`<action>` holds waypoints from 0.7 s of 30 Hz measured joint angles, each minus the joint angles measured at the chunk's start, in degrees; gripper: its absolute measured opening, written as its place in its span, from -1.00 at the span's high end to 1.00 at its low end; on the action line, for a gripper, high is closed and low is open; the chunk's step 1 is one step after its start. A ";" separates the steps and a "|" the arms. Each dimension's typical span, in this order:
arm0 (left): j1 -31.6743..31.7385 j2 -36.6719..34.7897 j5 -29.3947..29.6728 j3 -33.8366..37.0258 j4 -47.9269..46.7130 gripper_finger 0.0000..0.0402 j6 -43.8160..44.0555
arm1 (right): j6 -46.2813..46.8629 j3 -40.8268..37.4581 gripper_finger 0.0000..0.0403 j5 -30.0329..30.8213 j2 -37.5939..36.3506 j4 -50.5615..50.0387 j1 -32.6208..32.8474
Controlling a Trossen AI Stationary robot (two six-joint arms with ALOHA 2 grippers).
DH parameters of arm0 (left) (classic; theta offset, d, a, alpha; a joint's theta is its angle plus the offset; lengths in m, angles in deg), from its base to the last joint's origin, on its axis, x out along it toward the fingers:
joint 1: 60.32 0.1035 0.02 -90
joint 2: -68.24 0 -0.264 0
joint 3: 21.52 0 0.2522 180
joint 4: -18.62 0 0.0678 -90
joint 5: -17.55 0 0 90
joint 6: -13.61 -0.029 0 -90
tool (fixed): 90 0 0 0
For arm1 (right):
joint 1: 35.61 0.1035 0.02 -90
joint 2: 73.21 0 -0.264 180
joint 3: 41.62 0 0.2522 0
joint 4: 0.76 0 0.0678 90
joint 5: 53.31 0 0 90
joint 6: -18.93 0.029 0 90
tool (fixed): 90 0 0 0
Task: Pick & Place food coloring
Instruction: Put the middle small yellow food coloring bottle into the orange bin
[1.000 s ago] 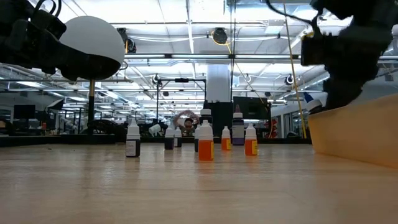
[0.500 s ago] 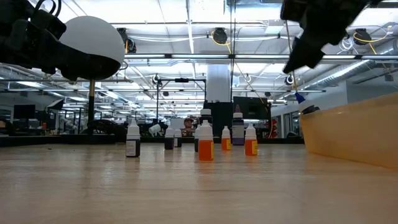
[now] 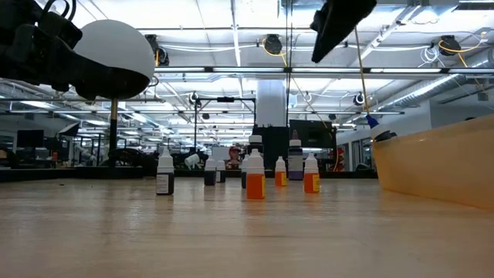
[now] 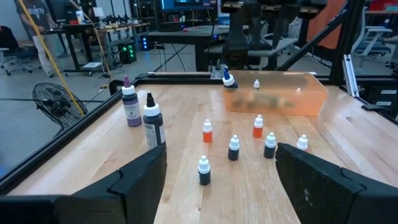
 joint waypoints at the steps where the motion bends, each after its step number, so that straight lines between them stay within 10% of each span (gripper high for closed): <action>1: 0.02 0.01 -0.02 -0.02 0.00 -0.49 -0.01 | -1.03 1.64 0.40 -0.04 1.69 -2.75 -0.02; 21: 0.02 0.01 -0.02 0.00 0.00 -0.49 -0.01 | -9.04 -4.26 0.05 -3.04 16.39 8.90 -2.76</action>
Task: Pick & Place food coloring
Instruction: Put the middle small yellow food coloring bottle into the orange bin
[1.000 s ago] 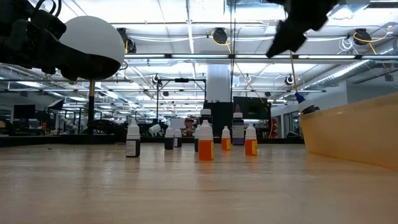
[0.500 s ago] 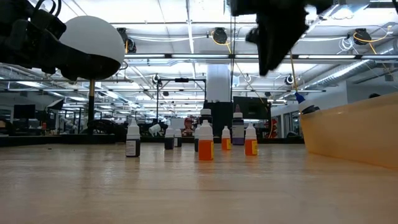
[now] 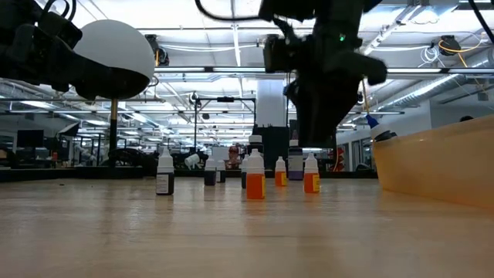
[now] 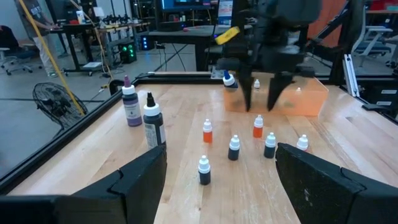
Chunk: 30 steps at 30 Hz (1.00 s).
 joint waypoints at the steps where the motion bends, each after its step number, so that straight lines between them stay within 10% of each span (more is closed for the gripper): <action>1: -0.02 0.00 0.01 0.00 0.00 -0.49 0.02 | 0.55 -0.74 0.05 -0.10 -0.10 0.68 -0.58; 30: -0.01 -0.02 0.02 -0.01 0.00 -0.49 0.02 | 2.24 -9.37 0.11 -6.21 -0.15 12.81 -2.07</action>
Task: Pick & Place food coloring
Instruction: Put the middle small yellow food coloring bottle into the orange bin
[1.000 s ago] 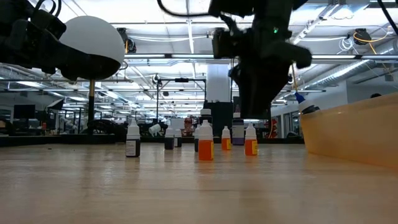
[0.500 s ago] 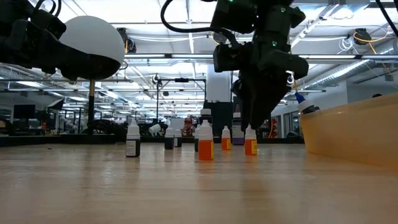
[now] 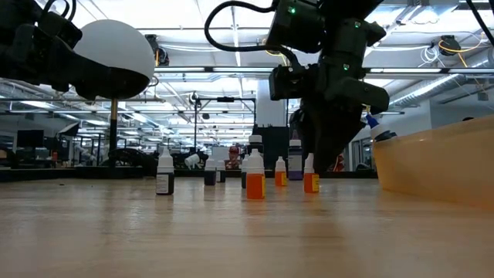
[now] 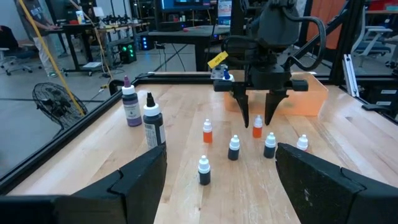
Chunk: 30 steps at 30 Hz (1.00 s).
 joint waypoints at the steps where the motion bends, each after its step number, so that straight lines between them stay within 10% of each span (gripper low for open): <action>1: -0.01 -0.01 -0.01 0.01 0.01 -0.49 0.00 | 0.00 0.00 0.12 0.00 0.00 0.02 0.00; 30: 0.00 0.02 -0.01 -0.02 0.02 -0.49 0.00 | -2.40 0.09 0.73 -0.02 -0.05 0.80 0.00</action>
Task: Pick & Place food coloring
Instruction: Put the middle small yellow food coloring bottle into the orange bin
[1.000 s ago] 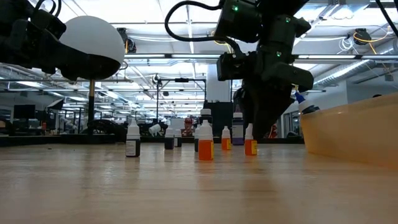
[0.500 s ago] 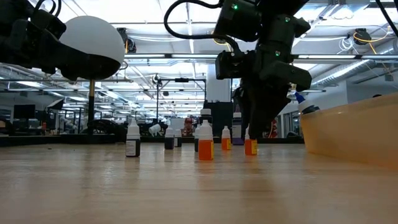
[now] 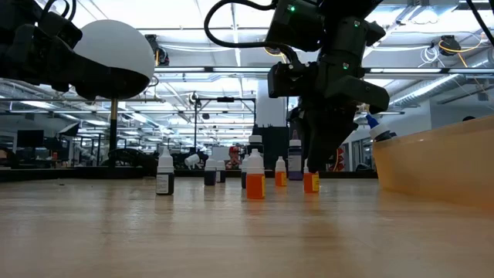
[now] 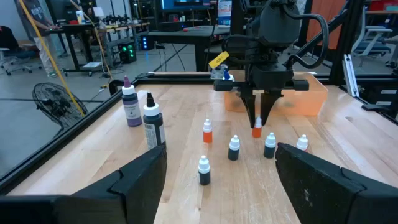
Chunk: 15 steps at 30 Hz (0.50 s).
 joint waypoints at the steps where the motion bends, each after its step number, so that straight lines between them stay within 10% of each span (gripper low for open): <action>1: 0.00 0.00 0.01 0.02 -0.02 -0.49 0.00 | -0.54 0.02 0.79 0.00 -0.04 -0.02 0.06; 15: 0.00 -0.01 0.02 0.01 0.01 -0.49 0.00 | 18.89 6.35 0.79 9.53 -12.13 -20.60 14.55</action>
